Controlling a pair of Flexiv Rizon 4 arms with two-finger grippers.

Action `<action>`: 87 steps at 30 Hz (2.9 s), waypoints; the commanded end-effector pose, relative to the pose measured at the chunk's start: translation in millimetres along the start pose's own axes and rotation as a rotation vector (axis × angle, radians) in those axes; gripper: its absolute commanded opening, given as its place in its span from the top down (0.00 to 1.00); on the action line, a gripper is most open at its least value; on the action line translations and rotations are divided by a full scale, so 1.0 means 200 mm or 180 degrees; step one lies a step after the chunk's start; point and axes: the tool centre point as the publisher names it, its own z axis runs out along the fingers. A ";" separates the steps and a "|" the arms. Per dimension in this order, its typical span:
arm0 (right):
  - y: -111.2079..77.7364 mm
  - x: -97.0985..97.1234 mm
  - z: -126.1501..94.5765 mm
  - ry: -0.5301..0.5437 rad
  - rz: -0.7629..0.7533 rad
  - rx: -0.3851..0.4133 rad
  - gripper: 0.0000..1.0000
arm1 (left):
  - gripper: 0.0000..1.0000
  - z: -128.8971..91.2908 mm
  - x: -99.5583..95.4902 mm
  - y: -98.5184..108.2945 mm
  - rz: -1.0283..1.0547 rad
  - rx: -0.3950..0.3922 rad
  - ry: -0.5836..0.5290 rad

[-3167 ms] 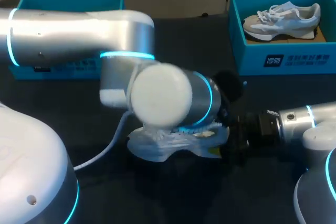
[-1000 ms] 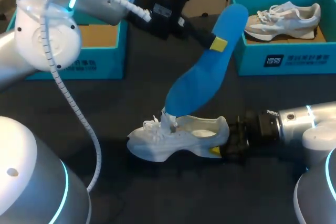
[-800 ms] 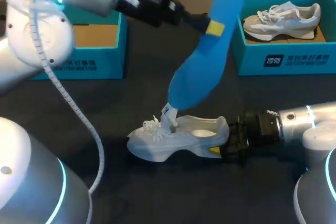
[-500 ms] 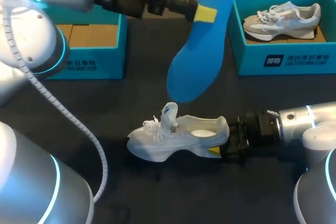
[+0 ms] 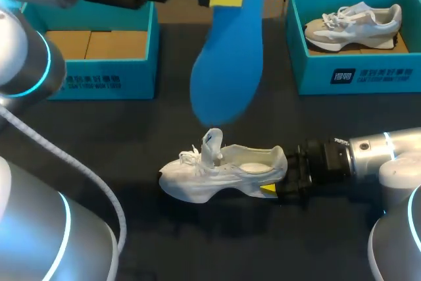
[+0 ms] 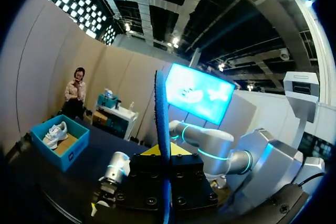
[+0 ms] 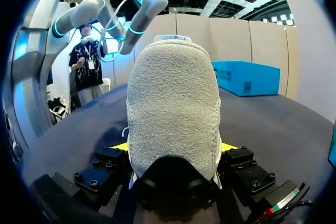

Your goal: Take the shoe out of the shoebox, open the shoe tongue, remove and reinsert the insole, then place the shoe into the shoebox

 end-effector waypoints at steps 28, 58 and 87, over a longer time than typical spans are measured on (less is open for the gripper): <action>0.00 0.00 0.01 -0.0006 -0.0001 0.0010 1.00 | 1.00 -0.13 0.14 -0.02 -0.0137 0.0113 -0.0084; 0.00 0.00 0.01 -0.0006 -0.0001 0.0010 1.00 | 1.00 -0.11 0.24 -0.02 -0.0113 0.0037 -0.0011; 0.11 0.02 -0.23 0.0059 0.0077 0.0885 0.00 | 1.00 -0.11 0.24 -0.02 -0.0113 0.0037 -0.0011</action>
